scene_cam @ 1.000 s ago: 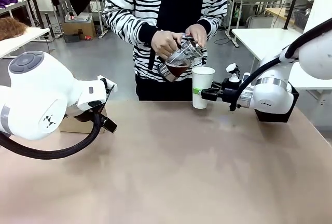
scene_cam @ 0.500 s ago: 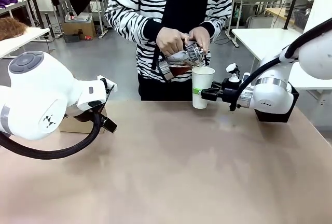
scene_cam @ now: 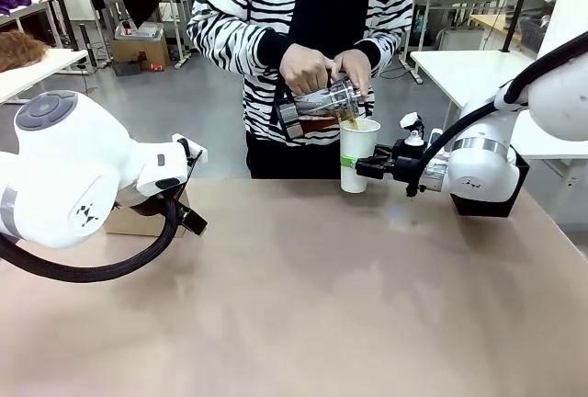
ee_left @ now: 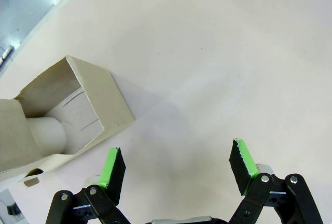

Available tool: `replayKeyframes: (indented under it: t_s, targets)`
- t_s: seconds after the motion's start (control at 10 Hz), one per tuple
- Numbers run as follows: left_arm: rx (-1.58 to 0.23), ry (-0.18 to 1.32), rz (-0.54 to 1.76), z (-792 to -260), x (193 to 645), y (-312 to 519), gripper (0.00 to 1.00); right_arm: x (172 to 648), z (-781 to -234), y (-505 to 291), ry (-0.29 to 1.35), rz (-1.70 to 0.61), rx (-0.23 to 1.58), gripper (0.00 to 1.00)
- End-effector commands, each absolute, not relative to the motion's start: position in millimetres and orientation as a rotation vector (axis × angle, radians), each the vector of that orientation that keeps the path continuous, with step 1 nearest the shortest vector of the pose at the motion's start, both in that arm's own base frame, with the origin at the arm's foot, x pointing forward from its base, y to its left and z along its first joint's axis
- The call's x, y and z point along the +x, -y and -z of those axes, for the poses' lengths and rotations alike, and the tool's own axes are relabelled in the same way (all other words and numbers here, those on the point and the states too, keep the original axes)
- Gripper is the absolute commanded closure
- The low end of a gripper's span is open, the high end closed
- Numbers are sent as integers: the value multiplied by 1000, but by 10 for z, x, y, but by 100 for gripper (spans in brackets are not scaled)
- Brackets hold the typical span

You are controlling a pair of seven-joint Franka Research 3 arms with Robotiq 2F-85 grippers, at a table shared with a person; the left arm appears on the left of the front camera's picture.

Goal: Pour a drink into a cup and package it in a carrier.
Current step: When a person places the Paper Cup Lid on the 600 ml Paper Cup , lift the 600 ml Paper Cup.

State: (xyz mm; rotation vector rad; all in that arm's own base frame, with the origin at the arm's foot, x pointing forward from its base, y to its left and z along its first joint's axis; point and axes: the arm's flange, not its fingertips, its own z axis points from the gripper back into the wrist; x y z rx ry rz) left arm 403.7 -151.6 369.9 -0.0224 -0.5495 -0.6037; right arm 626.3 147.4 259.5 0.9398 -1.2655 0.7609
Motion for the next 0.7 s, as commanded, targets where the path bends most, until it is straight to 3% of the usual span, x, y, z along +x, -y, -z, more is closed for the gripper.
replayKeyframes:
  t_s: [0.0,0.6]
  targets:
    - [-25,550,604,-3704,4034,1516,0,6232,-2637,-1486,1266,-763,939,20]
    - [-25,550,604,-3704,4034,1516,0,6232,-2637,-1486,1266,-763,939,20]
